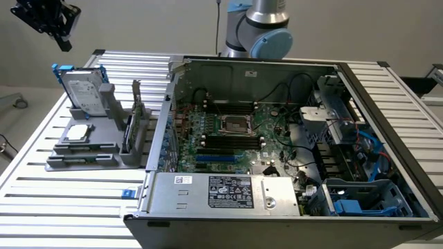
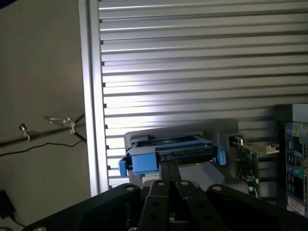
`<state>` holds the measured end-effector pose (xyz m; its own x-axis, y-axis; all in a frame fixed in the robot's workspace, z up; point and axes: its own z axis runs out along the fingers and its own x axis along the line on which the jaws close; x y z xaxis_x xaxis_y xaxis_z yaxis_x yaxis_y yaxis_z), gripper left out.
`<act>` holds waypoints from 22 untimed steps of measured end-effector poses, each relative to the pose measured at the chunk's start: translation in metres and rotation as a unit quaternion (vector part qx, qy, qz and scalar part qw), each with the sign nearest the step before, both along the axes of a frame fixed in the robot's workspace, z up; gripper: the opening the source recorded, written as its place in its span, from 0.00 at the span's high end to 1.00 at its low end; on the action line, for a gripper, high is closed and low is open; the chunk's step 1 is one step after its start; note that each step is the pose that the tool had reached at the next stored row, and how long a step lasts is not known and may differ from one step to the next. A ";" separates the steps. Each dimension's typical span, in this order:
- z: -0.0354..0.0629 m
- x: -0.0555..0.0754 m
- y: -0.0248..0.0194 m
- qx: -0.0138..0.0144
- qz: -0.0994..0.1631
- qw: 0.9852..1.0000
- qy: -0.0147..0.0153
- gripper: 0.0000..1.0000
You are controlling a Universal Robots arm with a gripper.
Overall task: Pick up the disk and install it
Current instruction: 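Reach for the disk, then pick up the disk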
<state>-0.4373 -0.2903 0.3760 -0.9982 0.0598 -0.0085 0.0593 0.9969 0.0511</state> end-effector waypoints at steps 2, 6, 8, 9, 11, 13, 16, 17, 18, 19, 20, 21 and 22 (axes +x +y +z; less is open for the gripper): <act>0.0000 0.000 0.0000 0.000 0.000 1.000 0.001 0.89; 0.0000 0.000 0.0000 0.000 0.000 1.000 0.002 0.89; 0.0000 0.000 0.0000 0.000 0.000 1.000 0.002 0.89; 0.0000 0.000 0.0000 0.000 0.000 1.000 0.002 0.89; -0.0001 0.000 0.0000 0.000 0.000 1.000 0.002 0.89; 0.0000 0.000 0.0000 0.000 0.000 1.000 0.003 0.89; -0.0002 0.000 0.0000 0.000 0.000 1.000 0.003 0.89; -0.0005 0.000 0.0000 0.000 0.000 1.000 0.003 0.89; -0.0010 -0.001 0.0000 0.000 0.005 1.000 0.003 0.89; -0.0015 -0.001 0.0000 0.000 0.014 1.000 0.003 0.89; -0.0018 -0.001 0.0000 0.000 0.023 1.000 0.003 0.89; -0.0023 -0.001 0.0000 0.000 0.033 0.999 0.003 0.89; -0.0027 -0.001 0.0001 0.000 0.042 0.999 0.003 0.89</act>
